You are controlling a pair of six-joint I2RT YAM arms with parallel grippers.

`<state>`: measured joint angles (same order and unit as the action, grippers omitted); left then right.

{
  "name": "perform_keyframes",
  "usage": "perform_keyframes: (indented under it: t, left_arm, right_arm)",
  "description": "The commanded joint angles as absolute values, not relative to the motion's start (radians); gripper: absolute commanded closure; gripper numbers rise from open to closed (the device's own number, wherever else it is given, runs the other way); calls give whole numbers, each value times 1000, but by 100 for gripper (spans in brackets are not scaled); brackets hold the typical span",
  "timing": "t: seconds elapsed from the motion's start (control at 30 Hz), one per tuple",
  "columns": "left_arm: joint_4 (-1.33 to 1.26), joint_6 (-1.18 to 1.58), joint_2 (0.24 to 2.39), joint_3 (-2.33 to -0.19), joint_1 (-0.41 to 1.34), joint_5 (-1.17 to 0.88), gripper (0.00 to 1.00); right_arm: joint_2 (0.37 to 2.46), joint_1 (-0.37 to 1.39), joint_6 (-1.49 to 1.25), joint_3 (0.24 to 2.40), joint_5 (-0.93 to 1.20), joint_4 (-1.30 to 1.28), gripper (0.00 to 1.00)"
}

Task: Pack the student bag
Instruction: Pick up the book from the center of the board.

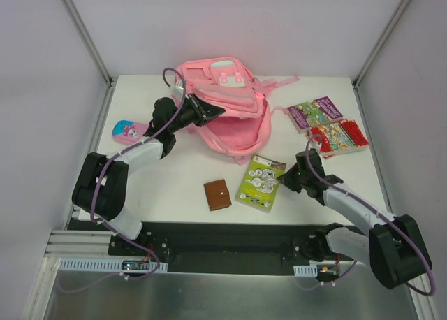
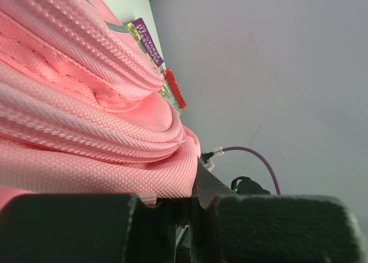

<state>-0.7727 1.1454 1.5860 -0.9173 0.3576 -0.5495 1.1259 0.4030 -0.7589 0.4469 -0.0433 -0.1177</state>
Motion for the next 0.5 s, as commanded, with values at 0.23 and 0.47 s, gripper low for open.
perform_keyframes:
  t: [0.23, 0.47]
  left_arm:
    - [-930, 1167, 1546, -925, 339, -589, 100]
    - [-943, 1178, 1545, -908, 330, -591, 100]
  right_arm:
    - [877, 362, -657, 511, -35, -248, 99]
    - [848, 359, -635, 548, 24, -235, 99]
